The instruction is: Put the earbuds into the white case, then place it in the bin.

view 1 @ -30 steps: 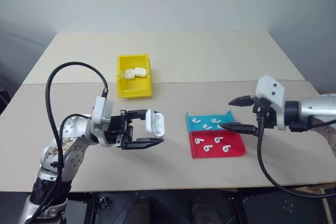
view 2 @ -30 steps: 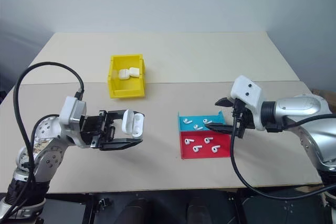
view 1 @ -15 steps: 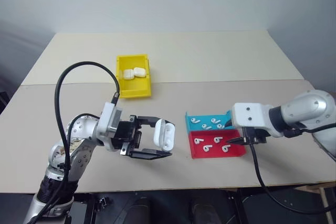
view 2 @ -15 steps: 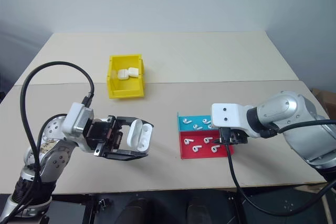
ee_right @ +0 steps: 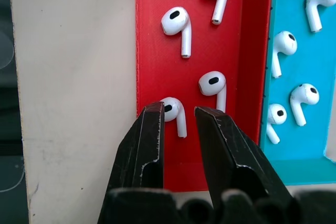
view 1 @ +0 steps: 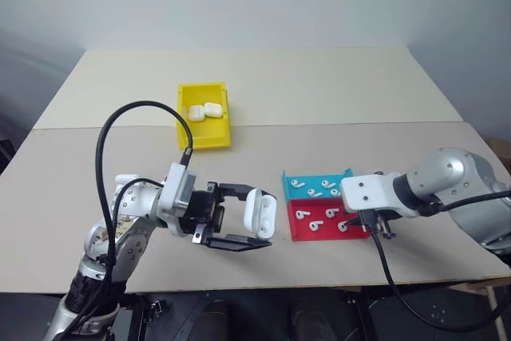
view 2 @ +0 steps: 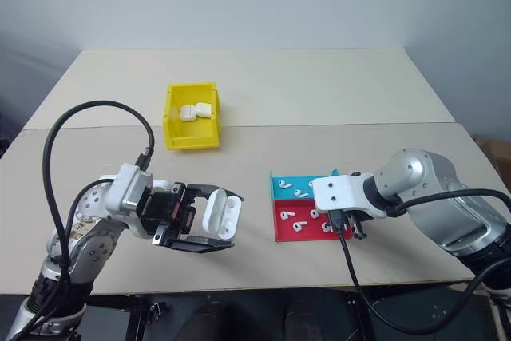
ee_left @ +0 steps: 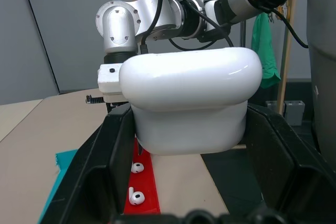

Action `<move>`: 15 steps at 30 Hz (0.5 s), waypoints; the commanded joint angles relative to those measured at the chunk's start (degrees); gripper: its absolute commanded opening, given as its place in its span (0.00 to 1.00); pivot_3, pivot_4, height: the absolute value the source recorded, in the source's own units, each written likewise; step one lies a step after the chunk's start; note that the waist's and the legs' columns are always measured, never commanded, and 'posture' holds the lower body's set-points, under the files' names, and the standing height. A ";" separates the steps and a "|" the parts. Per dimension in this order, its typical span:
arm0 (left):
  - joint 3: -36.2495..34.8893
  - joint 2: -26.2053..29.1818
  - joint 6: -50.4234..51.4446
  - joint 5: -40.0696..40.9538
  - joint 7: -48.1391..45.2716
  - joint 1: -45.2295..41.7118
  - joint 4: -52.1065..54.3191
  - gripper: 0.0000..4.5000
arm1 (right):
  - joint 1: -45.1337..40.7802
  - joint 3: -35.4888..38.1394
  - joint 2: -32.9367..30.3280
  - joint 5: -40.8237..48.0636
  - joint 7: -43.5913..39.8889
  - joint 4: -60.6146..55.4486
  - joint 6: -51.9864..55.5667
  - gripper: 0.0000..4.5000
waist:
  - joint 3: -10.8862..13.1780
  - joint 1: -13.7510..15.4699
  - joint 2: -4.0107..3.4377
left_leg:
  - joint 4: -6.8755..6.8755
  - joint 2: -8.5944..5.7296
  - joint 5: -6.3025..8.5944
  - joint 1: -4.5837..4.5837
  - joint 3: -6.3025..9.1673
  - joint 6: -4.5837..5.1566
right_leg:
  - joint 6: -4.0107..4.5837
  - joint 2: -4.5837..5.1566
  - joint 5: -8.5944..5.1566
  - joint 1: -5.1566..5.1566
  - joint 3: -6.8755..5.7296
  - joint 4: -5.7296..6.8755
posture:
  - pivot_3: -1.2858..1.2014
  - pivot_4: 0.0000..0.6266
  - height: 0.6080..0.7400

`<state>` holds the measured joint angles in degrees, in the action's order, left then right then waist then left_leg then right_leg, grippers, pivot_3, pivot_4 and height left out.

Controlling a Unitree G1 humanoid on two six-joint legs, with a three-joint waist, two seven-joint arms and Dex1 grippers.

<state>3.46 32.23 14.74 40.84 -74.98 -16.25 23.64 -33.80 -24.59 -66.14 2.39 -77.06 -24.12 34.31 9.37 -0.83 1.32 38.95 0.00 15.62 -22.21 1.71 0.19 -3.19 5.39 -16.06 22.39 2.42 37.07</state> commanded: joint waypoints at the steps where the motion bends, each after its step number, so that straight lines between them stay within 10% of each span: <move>1: 0.13 -0.21 -0.52 0.70 0.10 -0.36 1.78 0.63 | -0.32 -1.00 1.12 -2.51 -0.38 0.92 -1.25 0.27 | 0.00 0.00 0.00 | 0.00 0.00 0.00 0.00 0.00 0.00 | 0.00 0.00 0.00 0.00 0.00 0.00 | 0.52 0.24 1.00; 15: -0.40 0.67 0.48 1.41 0.33 0.34 3.01 0.63 | 0.45 -0.13 2.64 -5.82 -1.43 3.41 -6.52 0.53 | 0.00 0.00 0.00 | 0.01 -0.01 0.00 0.01 0.00 0.00 | 0.00 0.00 0.00 0.00 0.00 0.02 | 0.52 0.24 1.00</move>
<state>3.60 32.51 15.22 40.90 -74.85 -15.80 24.26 -32.80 -26.28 -63.46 -3.21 -77.57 -20.26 28.08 9.37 -0.84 1.32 38.95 -0.01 15.62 -22.20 1.71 0.19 -3.19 5.39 -16.06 22.39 2.42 37.09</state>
